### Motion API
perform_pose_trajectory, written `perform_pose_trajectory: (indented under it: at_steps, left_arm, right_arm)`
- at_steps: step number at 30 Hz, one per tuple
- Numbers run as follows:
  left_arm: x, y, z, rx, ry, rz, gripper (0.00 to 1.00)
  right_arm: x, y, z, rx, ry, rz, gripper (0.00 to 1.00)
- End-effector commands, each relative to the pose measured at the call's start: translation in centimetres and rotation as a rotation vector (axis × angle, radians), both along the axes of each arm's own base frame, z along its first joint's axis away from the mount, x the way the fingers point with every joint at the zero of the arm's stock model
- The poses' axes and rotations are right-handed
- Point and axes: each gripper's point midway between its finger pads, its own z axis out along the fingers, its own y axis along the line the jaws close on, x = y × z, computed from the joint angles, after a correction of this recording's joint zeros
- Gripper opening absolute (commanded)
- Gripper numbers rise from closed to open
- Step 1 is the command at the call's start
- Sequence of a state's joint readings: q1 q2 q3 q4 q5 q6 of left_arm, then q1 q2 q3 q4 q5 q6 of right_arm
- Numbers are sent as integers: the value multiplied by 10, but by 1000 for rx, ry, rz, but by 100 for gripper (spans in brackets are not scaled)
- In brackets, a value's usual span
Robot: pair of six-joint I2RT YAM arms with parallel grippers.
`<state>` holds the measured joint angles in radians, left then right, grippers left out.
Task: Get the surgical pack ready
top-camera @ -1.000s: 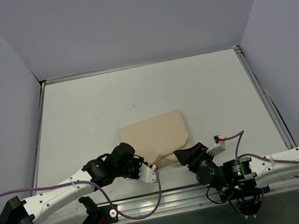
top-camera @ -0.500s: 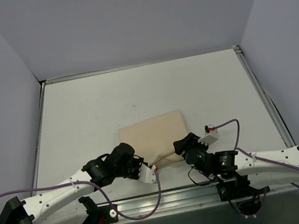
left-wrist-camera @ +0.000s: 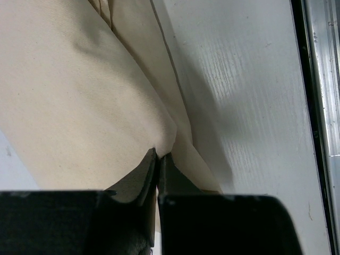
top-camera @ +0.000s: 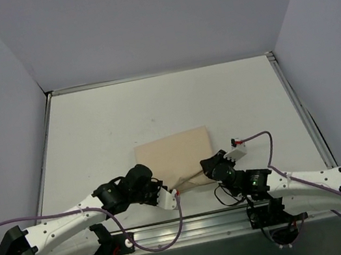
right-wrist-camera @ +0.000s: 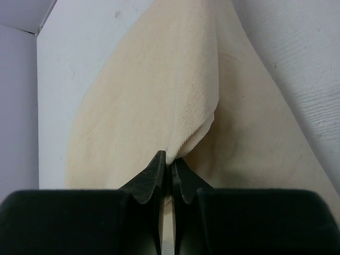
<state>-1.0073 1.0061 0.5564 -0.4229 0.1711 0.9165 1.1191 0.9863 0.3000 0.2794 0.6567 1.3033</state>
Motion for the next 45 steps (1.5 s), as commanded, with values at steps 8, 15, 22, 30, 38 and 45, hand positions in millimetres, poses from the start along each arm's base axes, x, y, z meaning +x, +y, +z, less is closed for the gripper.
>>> perform_pose_trajectory:
  at_steps: [8,15,22,30,38,45]
  left_arm:
    - [2,22,-14,75,-1,62,7]
    - [9,30,-21,100,20,105,11]
    - [2,20,2,58,78,100,55]
    - [-10,12,42,-20,126,86,58]
    - [-21,3,65,-77,231,126,59]
    - [106,28,106,-296,206,729,73]
  right_arm:
    - [-37,-6,-32,-64,159,144,0]
    - [-60,-27,-73,-136,277,173,6]
    - [-48,-37,-27,-176,190,142,49]
    - [-48,-57,17,-314,197,153,68]
    - [-23,-59,22,-302,199,177,75]
    - [40,-61,8,-190,164,188,68]
